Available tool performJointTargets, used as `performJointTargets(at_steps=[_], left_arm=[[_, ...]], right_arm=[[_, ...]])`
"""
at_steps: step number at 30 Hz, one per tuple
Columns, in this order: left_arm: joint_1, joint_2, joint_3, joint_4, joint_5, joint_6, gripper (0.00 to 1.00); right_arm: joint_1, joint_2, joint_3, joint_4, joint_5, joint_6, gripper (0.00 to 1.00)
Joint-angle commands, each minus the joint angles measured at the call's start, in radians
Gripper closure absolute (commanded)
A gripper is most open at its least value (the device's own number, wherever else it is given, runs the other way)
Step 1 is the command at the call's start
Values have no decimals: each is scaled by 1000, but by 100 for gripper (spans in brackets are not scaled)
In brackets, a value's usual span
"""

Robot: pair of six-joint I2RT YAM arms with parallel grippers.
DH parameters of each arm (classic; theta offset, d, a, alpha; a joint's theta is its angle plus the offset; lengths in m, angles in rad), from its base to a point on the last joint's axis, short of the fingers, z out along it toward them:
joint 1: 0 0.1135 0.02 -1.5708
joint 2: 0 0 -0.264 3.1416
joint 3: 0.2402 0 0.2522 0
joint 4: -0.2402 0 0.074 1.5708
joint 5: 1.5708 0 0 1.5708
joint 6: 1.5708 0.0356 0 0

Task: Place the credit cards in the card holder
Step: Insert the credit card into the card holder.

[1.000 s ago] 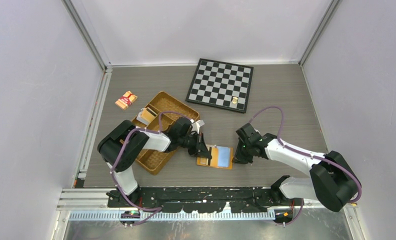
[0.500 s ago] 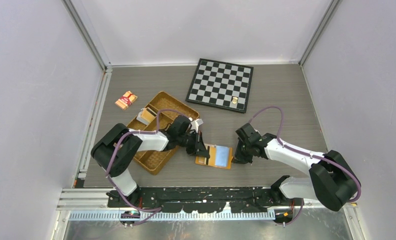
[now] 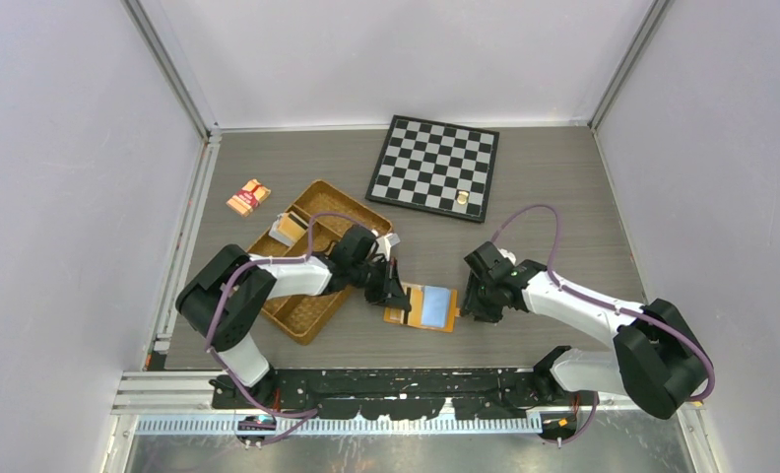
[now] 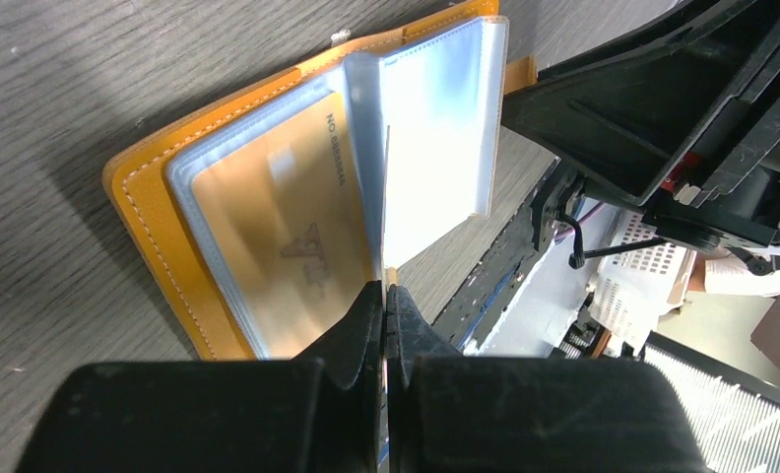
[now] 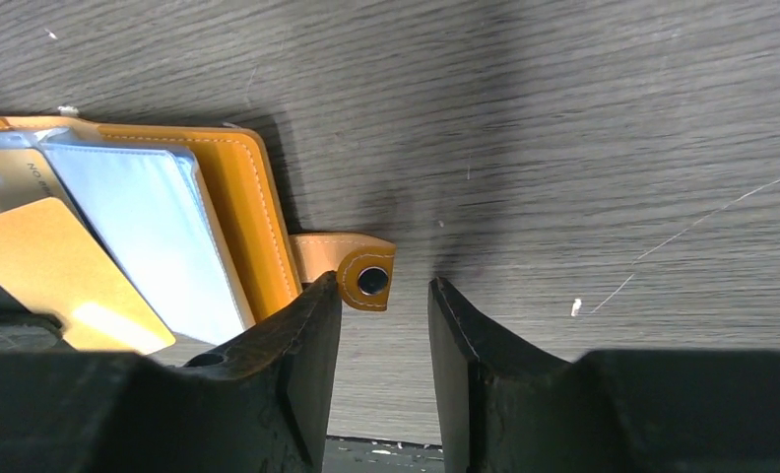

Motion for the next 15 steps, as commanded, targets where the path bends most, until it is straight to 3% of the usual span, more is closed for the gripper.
performJointTargets(at_steps=[1,4,10,15], left_arm=[[4,-38,31,-39,-21,37,100],[4,-37,33,-44,-23,38,100],[4,-49,35,-65,-56,48,100],[4,-31,28,-18,-32,33,100]], right_arm=[[-1,4,39,-10,61,-20,58],[0,14,46,16,61,-21,64],[0,43,62,0,85,-28,94],[-1,55,55,-8,93,-31,99]])
